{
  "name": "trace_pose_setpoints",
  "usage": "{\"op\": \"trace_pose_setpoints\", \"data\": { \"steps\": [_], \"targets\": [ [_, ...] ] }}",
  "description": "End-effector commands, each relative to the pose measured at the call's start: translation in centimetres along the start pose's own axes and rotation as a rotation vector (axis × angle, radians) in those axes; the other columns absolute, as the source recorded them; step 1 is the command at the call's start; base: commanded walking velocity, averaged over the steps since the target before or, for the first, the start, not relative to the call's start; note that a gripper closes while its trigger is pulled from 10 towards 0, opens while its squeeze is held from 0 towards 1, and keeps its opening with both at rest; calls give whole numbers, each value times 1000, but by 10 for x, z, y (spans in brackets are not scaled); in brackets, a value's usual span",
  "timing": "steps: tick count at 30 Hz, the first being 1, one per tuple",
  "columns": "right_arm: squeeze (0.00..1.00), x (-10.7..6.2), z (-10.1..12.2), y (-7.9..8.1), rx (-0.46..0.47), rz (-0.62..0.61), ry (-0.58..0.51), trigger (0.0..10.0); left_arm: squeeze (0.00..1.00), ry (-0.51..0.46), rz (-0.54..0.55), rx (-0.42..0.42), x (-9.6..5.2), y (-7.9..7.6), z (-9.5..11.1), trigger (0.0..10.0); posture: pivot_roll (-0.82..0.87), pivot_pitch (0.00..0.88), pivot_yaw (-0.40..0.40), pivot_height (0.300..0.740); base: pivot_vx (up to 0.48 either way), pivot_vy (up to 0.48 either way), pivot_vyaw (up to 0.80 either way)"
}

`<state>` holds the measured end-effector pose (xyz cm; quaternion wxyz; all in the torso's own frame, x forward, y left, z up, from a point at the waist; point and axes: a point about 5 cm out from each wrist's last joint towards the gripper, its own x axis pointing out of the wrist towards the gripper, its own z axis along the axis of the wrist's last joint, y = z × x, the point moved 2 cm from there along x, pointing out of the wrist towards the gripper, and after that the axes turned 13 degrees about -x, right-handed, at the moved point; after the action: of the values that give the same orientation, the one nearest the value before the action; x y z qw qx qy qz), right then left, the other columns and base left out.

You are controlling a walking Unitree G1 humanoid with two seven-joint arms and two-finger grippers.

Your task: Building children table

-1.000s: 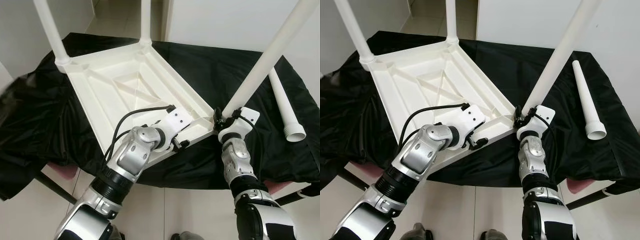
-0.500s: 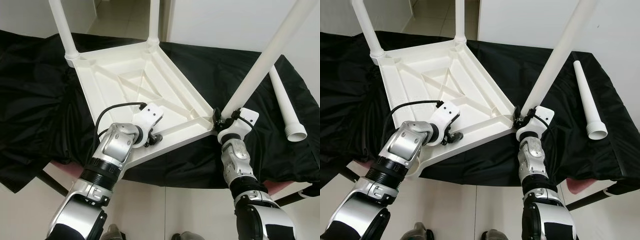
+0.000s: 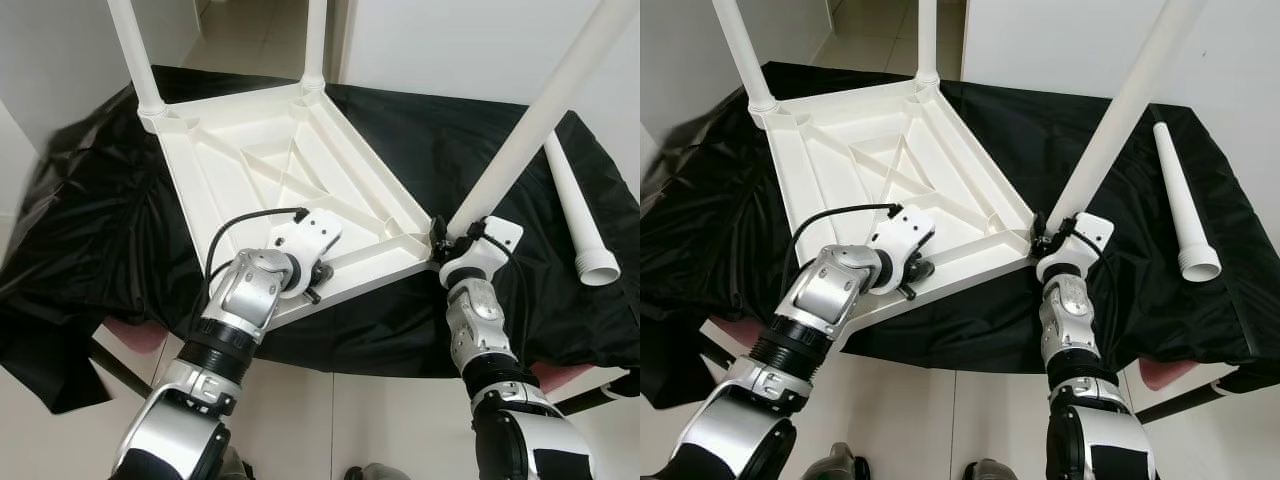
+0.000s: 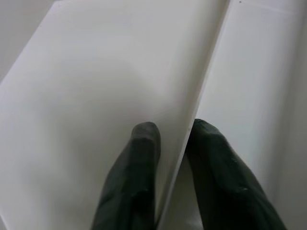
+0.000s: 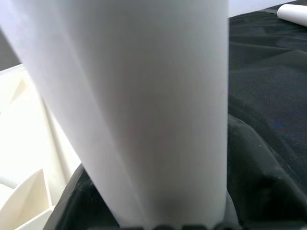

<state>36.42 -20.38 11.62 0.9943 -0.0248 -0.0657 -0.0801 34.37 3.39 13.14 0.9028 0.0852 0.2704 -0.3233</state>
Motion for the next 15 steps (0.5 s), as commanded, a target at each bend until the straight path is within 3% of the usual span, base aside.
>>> {"op": "trace_pose_setpoints", "data": {
  "steps": [1, 8, 15],
  "targets": [
    [0, -7, -6, 0, 30, 13, 3, 10000, 0, -51, 208, -3, 1, 11, 0, 0, 28, 52, -11, 740, 0, 0, 0],
    [0, -22, -2, -4, 25, 77, -88, 10000, 0, -74, 185, 0, 3, 6, 6, 0, 25, 58, -14, 740, 0, 0, 0],
    [0, -33, 1, -12, 40, 59, -124, 10000, 0, -86, 181, -7, 4, 3, 10, 0, 20, 60, -13, 740, 0, 0, 0]
  ]
}}
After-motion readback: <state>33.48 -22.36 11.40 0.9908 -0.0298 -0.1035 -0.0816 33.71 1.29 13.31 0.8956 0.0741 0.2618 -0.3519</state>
